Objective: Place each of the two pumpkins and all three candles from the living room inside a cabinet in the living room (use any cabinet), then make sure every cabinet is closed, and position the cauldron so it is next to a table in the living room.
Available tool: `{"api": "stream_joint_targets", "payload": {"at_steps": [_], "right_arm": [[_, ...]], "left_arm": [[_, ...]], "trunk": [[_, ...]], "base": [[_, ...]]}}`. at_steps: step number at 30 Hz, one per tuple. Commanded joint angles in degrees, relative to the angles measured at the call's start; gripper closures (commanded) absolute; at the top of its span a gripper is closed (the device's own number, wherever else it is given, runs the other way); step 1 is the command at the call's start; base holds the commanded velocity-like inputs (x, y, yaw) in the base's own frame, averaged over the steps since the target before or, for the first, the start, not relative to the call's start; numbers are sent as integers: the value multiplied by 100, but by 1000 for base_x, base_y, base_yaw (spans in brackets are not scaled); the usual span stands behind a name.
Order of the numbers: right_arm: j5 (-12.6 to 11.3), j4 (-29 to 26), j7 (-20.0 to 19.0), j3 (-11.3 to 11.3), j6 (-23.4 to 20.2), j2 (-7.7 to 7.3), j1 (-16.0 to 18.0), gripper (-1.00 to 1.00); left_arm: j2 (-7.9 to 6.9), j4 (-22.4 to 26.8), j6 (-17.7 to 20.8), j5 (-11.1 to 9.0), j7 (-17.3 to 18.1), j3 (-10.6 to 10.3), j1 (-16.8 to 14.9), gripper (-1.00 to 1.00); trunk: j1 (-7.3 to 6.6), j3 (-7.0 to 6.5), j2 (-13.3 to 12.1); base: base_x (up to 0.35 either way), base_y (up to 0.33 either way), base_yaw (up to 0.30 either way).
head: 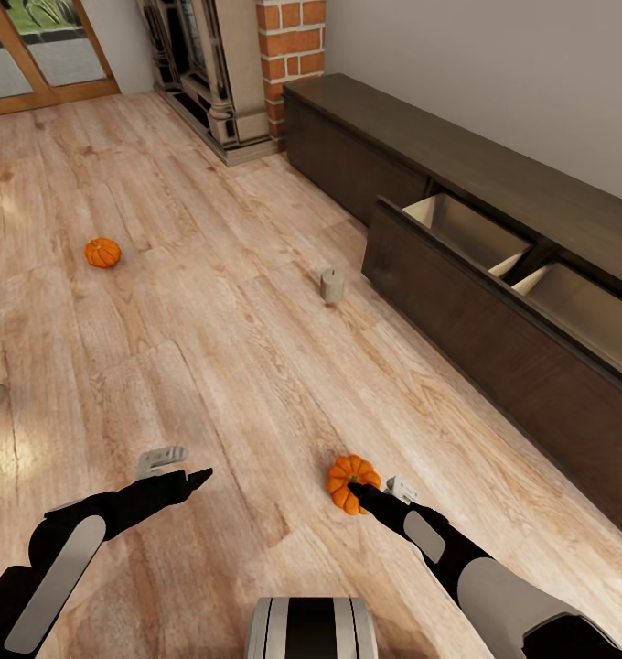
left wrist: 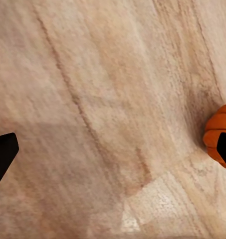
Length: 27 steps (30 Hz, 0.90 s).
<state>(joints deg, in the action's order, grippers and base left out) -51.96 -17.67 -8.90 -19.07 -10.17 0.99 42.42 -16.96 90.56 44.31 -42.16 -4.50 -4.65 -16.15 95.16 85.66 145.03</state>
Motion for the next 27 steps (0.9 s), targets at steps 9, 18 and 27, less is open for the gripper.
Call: {"api": "stream_joint_targets", "payload": {"at_steps": [9,18,27], "right_arm": [[-24,0,-6,-18,-11,-3,3,-100],[-26,0,-6,-16,-11,-2,27,-100],[-24,0,-6,-16,-11,5,72,-100]], "left_arm": [[-1,5,16,-56,-43,-1,-1,-100],[12,8,16,-56,-44,-7,-1,-100],[19,5,12,-52,-51,-9,2,-100]], "trunk": [[12,114,8],[15,136,9],[15,136,9]], "base": [[0,0,0],[0,0,0],[0,0,0]]}}
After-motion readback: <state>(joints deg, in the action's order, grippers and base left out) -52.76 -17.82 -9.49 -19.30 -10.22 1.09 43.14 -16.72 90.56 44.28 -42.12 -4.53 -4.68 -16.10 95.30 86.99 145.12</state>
